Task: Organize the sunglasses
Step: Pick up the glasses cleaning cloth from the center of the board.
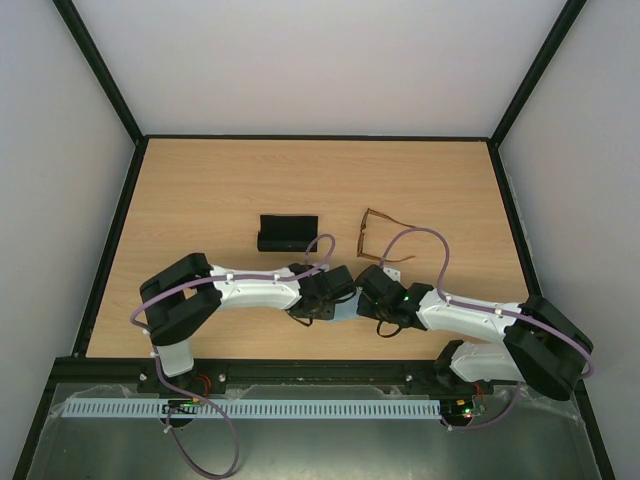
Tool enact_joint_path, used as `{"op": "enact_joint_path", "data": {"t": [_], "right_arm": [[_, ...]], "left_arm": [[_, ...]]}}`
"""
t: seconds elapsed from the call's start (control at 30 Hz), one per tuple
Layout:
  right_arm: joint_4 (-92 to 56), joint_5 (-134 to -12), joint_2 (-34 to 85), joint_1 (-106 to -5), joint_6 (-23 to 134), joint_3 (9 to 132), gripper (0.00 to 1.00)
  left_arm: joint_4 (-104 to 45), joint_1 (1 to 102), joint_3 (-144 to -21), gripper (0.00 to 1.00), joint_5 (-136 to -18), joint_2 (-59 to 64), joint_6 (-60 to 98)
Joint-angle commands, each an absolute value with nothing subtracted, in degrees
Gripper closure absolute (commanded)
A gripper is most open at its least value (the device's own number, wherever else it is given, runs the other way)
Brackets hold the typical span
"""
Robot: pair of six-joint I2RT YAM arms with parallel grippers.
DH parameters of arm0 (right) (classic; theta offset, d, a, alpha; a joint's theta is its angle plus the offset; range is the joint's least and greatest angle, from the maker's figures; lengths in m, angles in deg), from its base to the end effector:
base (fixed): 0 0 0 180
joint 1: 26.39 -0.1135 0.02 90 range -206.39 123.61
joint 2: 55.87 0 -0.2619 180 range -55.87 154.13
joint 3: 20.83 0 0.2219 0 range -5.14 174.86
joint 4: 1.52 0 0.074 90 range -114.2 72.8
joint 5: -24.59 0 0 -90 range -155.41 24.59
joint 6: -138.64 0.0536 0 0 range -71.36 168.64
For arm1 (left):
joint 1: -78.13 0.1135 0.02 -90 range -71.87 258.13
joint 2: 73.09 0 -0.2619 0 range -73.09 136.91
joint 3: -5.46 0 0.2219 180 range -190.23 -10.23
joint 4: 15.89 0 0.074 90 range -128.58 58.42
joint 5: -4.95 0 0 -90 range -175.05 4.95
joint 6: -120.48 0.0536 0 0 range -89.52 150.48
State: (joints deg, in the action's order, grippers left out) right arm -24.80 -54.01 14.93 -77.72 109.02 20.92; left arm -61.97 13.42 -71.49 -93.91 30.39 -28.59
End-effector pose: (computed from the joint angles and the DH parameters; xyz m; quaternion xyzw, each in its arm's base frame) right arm 0.1365 0.1536 0.1529 0.1063 0.9363 0.2131 0.2581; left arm 0.1431 -0.2836 0.1479 0.0368 0.9849 -0.0970 0.1384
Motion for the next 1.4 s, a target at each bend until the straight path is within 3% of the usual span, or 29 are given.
{"op": "enact_joint_path", "data": {"t": [0.0, 0.57, 0.93, 1.27, 1.37], "right_arm": [[-32.0, -55.0, 17.0, -80.3, 110.0, 18.3, 0.99], [-30.4, -55.1, 17.5, -80.3, 110.6, 17.7, 0.99], [-31.5, -54.8, 15.4, -80.2, 111.1, 16.8, 0.99], [-35.0, -53.9, 11.8, -80.2, 110.8, 15.9, 0.99], [-37.4, -52.9, 10.3, -80.3, 110.6, 15.9, 0.99]], "left_arm": [[-51.9, 14.5, -70.2, 0.64, -84.5, 35.5, -29.0], [-42.1, 14.0, -65.4, 0.68, -77.7, 37.2, -33.2], [-42.5, 14.2, -65.3, 0.83, -78.0, 38.4, -32.9], [-45.0, 16.4, -64.4, 0.85, -80.1, 35.9, -31.0], [-46.0, 17.5, -64.8, 0.92, -80.5, 35.7, -29.9]]}}
